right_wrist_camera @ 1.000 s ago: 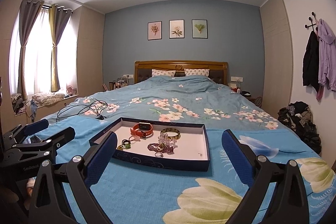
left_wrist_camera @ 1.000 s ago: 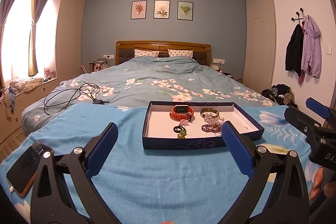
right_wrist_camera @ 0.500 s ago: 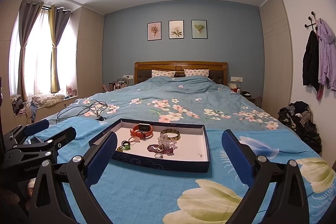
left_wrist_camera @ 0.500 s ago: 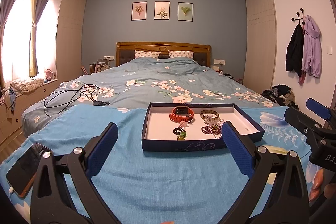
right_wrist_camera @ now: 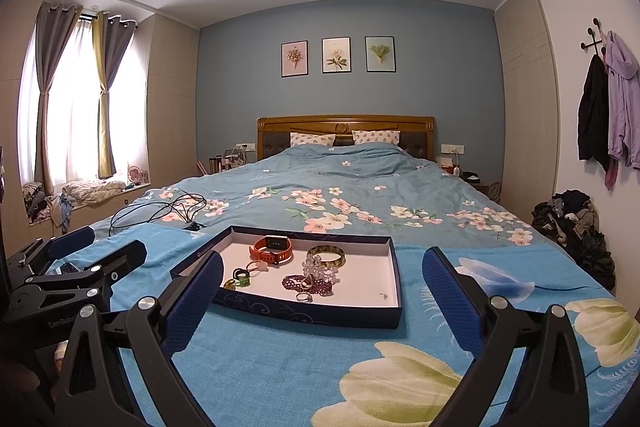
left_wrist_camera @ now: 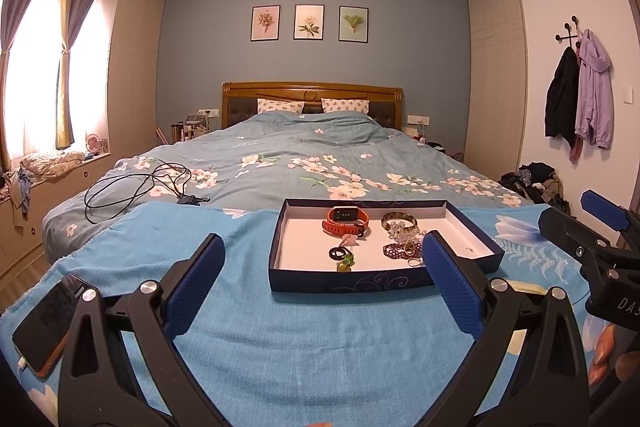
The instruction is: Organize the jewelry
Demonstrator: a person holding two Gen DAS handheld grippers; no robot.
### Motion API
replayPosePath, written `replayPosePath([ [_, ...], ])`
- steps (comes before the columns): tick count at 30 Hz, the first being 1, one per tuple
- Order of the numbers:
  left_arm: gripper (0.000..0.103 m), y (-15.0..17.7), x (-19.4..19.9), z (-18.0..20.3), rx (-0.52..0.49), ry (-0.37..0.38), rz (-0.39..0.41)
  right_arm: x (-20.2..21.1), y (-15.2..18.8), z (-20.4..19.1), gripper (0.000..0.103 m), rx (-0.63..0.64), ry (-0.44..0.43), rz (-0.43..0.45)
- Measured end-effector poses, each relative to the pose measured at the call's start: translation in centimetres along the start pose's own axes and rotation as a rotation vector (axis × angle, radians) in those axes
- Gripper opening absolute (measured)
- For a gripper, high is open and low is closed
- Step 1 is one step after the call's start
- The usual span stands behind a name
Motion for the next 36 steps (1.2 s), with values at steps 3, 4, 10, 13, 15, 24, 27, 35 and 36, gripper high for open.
replayPosePath([
  [3, 0.097, 0.02, -0.04, 0.13, -0.002, -0.002, 0.005, 0.00, 0.00, -0.02, 0.096, -0.003, -0.001, -0.001],
  [4, 0.097, 0.02, 0.02, 0.21, -0.003, -0.003, 0.007, -0.03, -0.01, -0.05, 0.096, -0.002, -0.001, -0.002],
  [10, 0.097, 0.03, 0.09, 0.27, -0.004, -0.004, 0.005, -0.08, -0.01, -0.06, 0.096, -0.001, -0.002, -0.004],
  [13, 0.097, 0.02, 0.10, 0.26, -0.005, -0.006, 0.006, -0.22, 0.00, -0.07, 0.096, -0.004, -0.004, -0.007],
  [15, 0.097, 0.02, 0.12, 0.22, -0.003, -0.006, 0.005, -0.26, 0.00, -0.09, 0.096, -0.004, -0.002, -0.006],
  [24, 0.097, -0.01, 0.14, 0.21, -0.004, -0.006, 0.006, -0.21, 0.00, -0.02, 0.096, -0.006, -0.003, -0.005],
  [27, 0.097, 0.04, 0.11, 0.19, -0.003, -0.006, 0.007, -0.22, 0.01, -0.01, 0.096, -0.006, -0.002, -0.006],
  [35, 0.097, -0.01, 0.08, 0.24, -0.004, -0.005, 0.008, -0.22, 0.01, 0.01, 0.096, -0.007, -0.003, -0.006],
  [36, 0.097, 0.03, 0.05, 0.26, -0.005, -0.006, 0.007, -0.22, 0.02, 0.00, 0.096, -0.008, -0.003, -0.005],
])
Point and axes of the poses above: each gripper's, at about its wrist camera, not at the fingertips, and x roughly against the way its jaws point, z to its right, y to its underside, the point moved 5 cm from there along -x, roughly the way its jaws point, and after that the axes turned 7 degrees about y, right-handed, at the moved point
